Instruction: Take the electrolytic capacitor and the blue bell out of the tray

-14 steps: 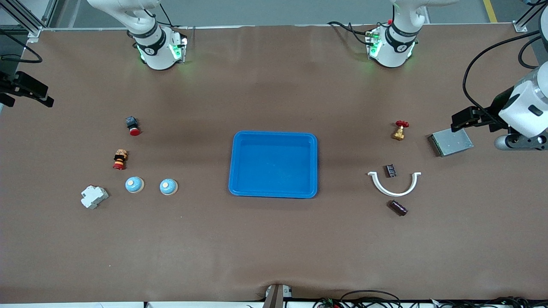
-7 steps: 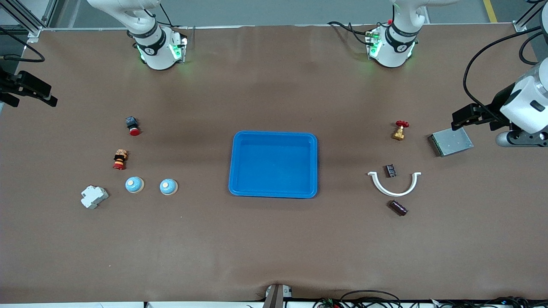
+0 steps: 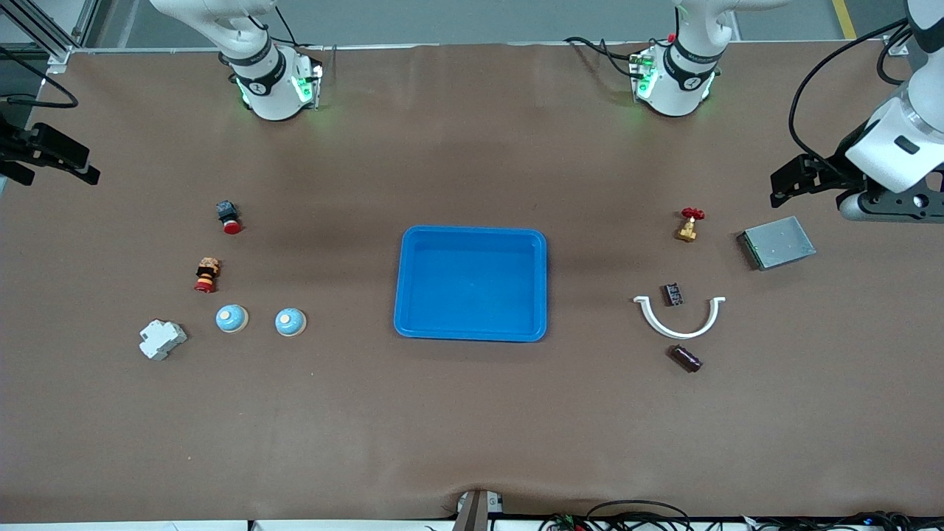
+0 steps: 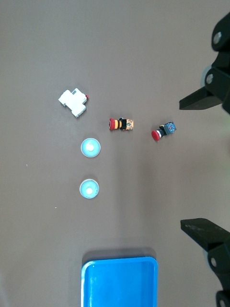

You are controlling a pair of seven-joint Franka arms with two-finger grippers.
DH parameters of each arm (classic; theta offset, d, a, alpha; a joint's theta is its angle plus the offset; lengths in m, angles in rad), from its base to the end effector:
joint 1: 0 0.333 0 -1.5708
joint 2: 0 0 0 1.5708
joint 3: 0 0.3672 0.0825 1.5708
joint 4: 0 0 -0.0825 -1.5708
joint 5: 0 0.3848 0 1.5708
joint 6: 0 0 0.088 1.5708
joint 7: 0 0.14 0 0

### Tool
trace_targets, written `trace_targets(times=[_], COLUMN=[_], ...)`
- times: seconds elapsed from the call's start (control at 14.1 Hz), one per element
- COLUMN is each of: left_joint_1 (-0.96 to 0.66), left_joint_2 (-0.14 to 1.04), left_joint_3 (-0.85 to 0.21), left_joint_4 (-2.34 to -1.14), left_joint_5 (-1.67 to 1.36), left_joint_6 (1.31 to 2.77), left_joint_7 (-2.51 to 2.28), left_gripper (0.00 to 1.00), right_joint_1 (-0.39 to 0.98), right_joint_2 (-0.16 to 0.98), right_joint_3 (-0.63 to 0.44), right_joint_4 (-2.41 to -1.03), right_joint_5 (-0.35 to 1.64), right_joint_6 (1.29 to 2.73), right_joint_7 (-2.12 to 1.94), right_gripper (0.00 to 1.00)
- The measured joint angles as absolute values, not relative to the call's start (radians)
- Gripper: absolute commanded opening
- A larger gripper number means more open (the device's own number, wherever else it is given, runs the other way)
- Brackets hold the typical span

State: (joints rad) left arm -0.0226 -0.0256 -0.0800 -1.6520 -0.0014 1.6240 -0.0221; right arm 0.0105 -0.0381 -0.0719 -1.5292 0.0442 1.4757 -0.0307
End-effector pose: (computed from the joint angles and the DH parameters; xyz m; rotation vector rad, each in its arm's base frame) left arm 0.5466 -0.0570 0.6229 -3.1382 0.1262 0.0038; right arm 0.5307 -0.0270 0.6747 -3.0938 0.0414 0.0206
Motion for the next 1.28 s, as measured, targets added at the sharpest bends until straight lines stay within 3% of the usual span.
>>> trace_targets(times=[1.28], left_joint_1=[-0.024], left_joint_2=[-0.04], left_joint_3=[-0.085], left_joint_4=[-1.676], left_joint_5=[-0.001], left_joint_6=[1.657], left_joint_7=[-0.068], left_gripper=[1.0], right_joint_1=[0.01], right_joint_2=[-0.038], right_joint_3=[-0.074], right_joint_4=[-1.53], right_joint_5=[0.044], right_joint_6=[1.491], right_joint_7=[-0.031], right_gripper=[1.0])
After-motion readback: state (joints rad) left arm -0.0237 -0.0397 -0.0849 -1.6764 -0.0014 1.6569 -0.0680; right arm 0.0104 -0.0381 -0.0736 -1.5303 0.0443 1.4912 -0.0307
